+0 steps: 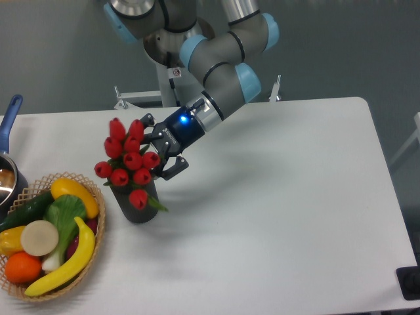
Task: Insert the flowers into the vase
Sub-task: 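Open the gripper to release the tulips in the vase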
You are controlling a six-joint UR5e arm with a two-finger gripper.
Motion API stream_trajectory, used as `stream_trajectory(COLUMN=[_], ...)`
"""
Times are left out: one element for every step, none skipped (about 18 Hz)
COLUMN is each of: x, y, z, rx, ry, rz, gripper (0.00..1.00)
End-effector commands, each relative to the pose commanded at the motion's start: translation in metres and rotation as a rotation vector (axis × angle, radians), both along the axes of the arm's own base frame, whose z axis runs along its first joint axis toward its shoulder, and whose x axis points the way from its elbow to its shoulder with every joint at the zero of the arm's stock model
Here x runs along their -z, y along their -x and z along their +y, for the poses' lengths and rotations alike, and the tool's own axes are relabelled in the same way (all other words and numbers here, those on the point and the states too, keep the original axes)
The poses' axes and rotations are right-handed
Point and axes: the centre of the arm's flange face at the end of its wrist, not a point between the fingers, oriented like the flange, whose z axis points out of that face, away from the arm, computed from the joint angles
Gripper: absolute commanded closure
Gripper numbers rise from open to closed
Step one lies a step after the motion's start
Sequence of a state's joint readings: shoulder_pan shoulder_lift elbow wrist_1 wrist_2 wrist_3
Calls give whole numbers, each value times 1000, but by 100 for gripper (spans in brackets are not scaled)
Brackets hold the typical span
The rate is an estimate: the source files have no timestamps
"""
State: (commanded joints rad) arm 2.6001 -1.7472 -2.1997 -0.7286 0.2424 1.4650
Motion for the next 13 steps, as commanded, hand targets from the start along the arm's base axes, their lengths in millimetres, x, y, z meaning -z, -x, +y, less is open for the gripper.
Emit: stream_trajectory(x=[-1,-2,-4,-5,-5,-6,-9,-13,-14,-14,-14,-15,-16], y=[0,0,0,0,1,0,-1,-3,-2,-2,-3,-2,1], z=[0,0,-1,-1,-2,-2,-4,-7,-14,-20,-25,-31,-36], rx=[0,0,-2,-3,-5,-5,-8,-13,-28,-39,-48,-62,-76], ry=[-1,-5,-7,-9,-9,-11,-10,-10,-9,-5,-4,-5,-4], rz=[1,2,6,9,9,12,14,17,22,21,23,24,26], gripper=[1,1,1,1,1,1,1,0,0,0,0,0,0])
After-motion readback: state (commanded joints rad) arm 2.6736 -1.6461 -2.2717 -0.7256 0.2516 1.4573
